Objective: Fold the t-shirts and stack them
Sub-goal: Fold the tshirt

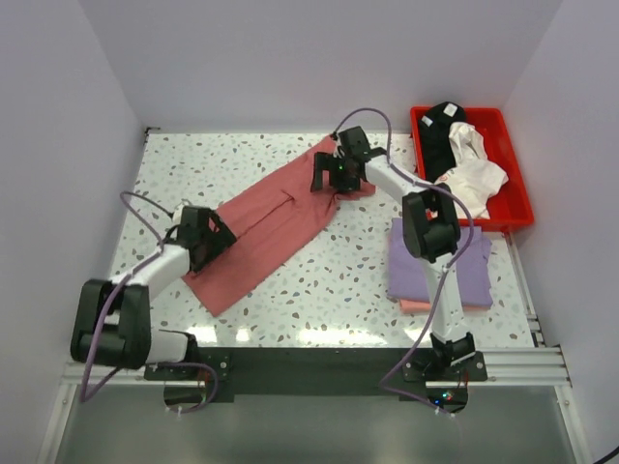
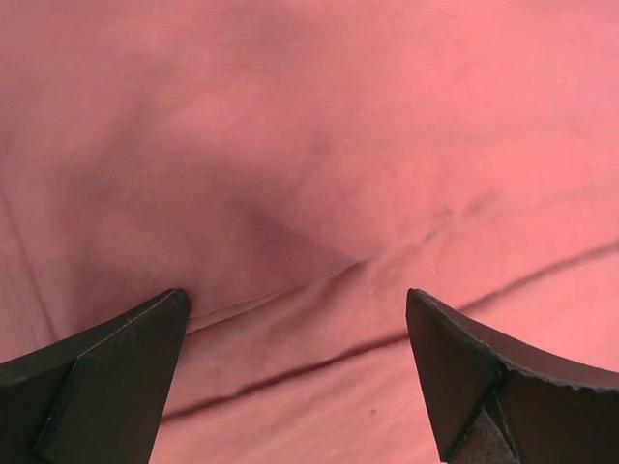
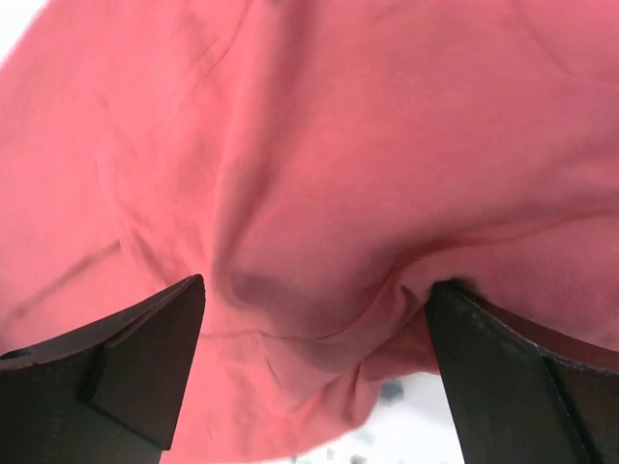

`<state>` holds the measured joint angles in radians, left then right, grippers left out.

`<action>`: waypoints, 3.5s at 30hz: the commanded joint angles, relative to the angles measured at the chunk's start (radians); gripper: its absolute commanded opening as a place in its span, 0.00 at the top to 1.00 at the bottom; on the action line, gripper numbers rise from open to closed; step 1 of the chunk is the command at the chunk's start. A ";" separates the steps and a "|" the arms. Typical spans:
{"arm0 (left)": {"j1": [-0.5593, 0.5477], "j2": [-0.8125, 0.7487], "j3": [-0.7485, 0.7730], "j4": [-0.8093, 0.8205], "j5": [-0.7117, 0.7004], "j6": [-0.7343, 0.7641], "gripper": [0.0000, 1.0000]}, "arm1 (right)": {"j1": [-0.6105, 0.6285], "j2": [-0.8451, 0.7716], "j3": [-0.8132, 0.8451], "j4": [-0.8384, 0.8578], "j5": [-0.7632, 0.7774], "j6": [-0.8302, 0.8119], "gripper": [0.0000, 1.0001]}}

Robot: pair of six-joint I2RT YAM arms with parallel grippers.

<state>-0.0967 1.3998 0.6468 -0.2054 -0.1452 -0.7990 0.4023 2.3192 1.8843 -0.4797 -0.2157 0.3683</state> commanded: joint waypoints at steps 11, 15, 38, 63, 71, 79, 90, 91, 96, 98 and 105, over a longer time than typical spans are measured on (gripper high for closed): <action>-0.535 -0.242 -0.316 0.007 0.070 -0.564 0.00 | 0.004 0.342 0.429 0.016 -0.226 0.001 0.01; -0.664 -0.176 -0.271 0.017 0.067 -0.643 0.00 | 0.020 0.442 0.564 0.030 -0.211 0.018 0.01; -0.899 -0.280 0.145 -0.572 -0.231 -0.512 0.00 | 0.027 -0.213 0.201 -0.134 0.124 -0.161 0.01; -0.899 -0.464 -0.222 -0.646 -0.094 -0.709 0.53 | 0.093 -1.037 -0.955 0.218 -0.059 0.110 0.01; -0.899 -0.476 -0.271 -0.575 -0.068 -0.704 0.80 | 0.228 -1.060 -1.036 0.069 0.013 0.078 0.01; -0.899 -0.469 -0.288 -0.548 -0.033 -0.680 1.00 | 0.481 -1.074 -1.051 -0.039 0.205 0.100 0.04; -0.899 -0.513 -0.289 -0.586 -0.024 -0.677 1.00 | 0.615 -1.070 -1.154 -0.102 0.266 0.236 0.15; -0.900 -0.515 -0.289 -0.586 -0.024 -0.677 1.00 | 0.616 -1.071 -1.163 -0.091 0.244 0.247 0.19; -0.899 -0.509 -0.288 -0.583 -0.019 -0.671 1.00 | 0.615 -1.025 -1.214 0.007 0.188 0.273 0.32; -0.899 -0.509 -0.289 -0.585 -0.017 -0.672 1.00 | 0.615 -1.005 -1.229 0.039 0.191 0.277 0.34; -0.899 -0.518 -0.285 -0.586 -0.010 -0.669 1.00 | 0.615 -0.957 -1.243 0.079 0.150 0.282 0.74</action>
<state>-0.9909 0.8806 0.3809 -0.7475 -0.1745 -1.4807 1.0142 1.3529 0.6518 -0.4561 -0.0292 0.6273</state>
